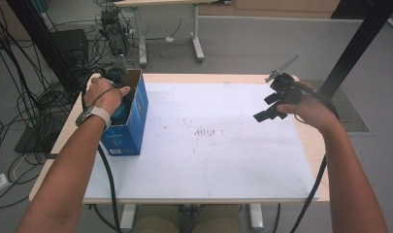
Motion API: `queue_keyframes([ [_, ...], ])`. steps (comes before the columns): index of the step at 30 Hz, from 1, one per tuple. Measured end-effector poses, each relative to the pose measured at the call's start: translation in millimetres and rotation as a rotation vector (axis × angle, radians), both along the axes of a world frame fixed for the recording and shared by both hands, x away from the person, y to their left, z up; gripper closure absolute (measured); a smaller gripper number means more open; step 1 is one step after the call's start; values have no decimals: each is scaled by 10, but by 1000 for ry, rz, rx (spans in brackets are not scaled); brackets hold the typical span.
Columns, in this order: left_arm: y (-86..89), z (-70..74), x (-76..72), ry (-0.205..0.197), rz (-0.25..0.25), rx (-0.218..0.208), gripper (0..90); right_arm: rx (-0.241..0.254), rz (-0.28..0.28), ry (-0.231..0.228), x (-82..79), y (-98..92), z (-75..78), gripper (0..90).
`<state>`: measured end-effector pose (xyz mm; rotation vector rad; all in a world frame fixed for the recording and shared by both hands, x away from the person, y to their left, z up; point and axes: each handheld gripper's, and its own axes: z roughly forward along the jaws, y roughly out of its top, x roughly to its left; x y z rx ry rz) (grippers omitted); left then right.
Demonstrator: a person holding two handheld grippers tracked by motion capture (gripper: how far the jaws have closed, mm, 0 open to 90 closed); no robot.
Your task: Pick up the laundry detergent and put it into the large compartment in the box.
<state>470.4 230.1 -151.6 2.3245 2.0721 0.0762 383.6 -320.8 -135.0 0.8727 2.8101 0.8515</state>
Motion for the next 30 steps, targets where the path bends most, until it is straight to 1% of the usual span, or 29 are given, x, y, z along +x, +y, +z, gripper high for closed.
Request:
queue_keyframes([
  [7,5,0,-8,-4,-1,-1,370,0,-8,-1,-20,-19,3,102],
  [12,6,1,-3,0,-3,-2,370,2,-8,-1,-22,-21,-5,102],
  [30,7,-4,-8,-7,-2,-3,369,1,-8,-1,-31,-41,-6,102],
])
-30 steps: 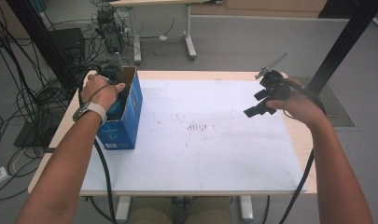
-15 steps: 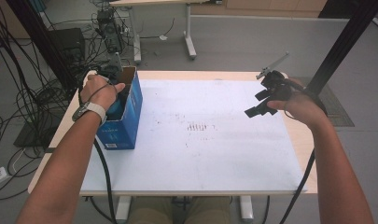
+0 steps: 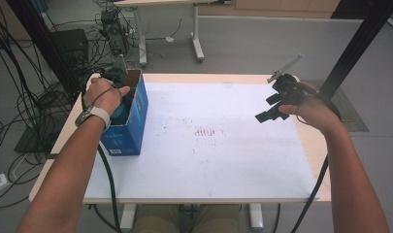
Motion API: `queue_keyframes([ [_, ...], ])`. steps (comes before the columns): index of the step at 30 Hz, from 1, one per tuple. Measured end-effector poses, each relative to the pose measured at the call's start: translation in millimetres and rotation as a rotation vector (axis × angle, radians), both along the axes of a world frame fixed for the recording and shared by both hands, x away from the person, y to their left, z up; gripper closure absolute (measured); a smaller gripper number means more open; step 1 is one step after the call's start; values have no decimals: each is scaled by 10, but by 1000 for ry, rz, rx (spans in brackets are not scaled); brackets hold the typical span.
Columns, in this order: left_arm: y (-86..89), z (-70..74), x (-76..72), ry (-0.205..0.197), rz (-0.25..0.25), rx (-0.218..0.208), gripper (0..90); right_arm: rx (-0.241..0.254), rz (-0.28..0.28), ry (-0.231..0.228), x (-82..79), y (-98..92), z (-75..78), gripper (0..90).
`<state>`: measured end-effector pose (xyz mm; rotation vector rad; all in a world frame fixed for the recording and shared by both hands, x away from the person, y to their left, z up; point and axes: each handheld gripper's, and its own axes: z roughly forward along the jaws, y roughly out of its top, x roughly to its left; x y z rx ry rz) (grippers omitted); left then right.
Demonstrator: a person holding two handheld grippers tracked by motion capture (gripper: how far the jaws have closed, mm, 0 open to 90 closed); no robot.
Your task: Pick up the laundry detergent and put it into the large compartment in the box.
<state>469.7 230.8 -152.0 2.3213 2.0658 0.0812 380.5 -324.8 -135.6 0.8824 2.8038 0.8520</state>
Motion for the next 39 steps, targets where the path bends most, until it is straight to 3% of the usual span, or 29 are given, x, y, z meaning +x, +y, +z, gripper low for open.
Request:
queue_keyframes([
  [39,19,-2,-3,-1,5,-3,369,-2,7,-1,22,18,7,102],
])
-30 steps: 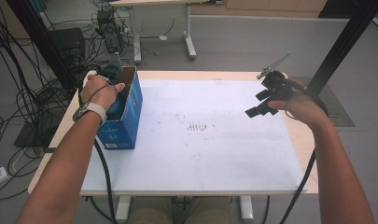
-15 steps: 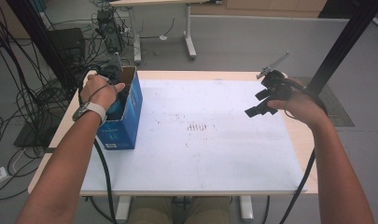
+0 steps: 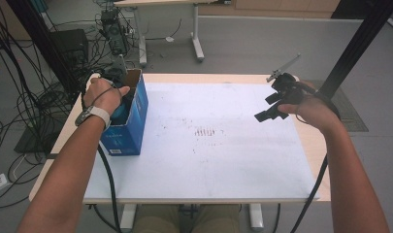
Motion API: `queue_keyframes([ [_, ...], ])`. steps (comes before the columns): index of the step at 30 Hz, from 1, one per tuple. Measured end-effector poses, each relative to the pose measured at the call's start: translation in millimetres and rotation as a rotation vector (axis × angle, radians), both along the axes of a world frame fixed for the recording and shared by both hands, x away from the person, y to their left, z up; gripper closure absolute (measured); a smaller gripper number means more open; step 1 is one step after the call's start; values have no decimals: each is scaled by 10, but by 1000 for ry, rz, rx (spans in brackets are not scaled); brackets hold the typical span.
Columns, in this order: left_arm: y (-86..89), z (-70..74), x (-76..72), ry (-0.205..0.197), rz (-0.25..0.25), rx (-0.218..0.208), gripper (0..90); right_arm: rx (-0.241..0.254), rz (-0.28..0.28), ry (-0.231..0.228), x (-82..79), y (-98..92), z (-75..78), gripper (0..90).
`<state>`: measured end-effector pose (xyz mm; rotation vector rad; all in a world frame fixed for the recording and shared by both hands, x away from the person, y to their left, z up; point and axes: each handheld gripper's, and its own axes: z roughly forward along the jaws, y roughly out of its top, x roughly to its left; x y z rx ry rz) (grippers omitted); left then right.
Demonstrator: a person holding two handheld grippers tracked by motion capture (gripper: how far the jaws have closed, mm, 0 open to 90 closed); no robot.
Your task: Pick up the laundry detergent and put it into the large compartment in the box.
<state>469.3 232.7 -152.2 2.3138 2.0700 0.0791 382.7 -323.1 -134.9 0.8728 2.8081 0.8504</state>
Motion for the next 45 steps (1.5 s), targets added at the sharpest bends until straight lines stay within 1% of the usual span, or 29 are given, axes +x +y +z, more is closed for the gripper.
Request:
queue_keyframes([
  [33,-22,2,0,-1,-3,3,369,1,-2,1,-4,-8,-12,102],
  [40,4,-1,-15,-11,-6,-9,367,1,-5,3,-4,-9,-15,102],
  [42,18,4,-22,-16,-9,-19,364,2,-3,2,-4,-7,-17,102],
  [44,17,13,-17,-15,-12,-23,326,1,-3,3,-2,1,-14,102],
  [45,18,19,-18,-16,-14,-24,321,-1,-2,3,1,7,-11,102],
])
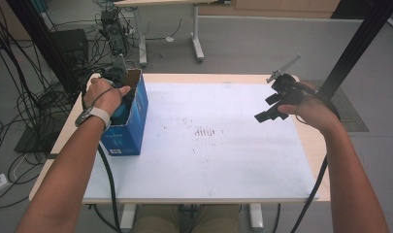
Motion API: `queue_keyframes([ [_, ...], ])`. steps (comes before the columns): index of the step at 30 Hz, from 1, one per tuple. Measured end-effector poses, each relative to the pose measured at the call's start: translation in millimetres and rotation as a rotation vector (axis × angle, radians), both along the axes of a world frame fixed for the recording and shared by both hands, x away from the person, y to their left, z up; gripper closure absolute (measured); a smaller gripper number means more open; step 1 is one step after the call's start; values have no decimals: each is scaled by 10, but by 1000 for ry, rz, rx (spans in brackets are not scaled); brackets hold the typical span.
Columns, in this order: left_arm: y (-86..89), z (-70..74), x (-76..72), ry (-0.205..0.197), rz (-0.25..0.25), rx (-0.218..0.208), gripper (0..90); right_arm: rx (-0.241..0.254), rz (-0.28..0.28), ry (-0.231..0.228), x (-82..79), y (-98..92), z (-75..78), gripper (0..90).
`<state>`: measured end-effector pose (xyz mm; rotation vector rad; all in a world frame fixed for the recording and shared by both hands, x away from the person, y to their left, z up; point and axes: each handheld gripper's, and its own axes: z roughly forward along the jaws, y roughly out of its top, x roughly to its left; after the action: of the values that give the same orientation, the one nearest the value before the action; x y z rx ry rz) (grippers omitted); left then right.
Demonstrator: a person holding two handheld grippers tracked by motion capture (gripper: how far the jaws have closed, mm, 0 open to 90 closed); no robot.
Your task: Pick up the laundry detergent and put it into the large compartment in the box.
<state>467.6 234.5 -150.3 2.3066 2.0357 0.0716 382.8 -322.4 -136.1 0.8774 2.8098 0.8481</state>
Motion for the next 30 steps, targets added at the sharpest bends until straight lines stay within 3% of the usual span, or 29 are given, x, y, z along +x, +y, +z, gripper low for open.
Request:
queue_keyframes([
  [14,65,47,-30,-12,-7,-20,281,-2,11,0,21,61,3,102],
  [23,144,139,-85,-36,-4,-58,258,-4,13,-1,20,79,18,102],
  [30,165,187,-117,-42,-4,-64,187,-6,16,-1,12,101,29,102],
])
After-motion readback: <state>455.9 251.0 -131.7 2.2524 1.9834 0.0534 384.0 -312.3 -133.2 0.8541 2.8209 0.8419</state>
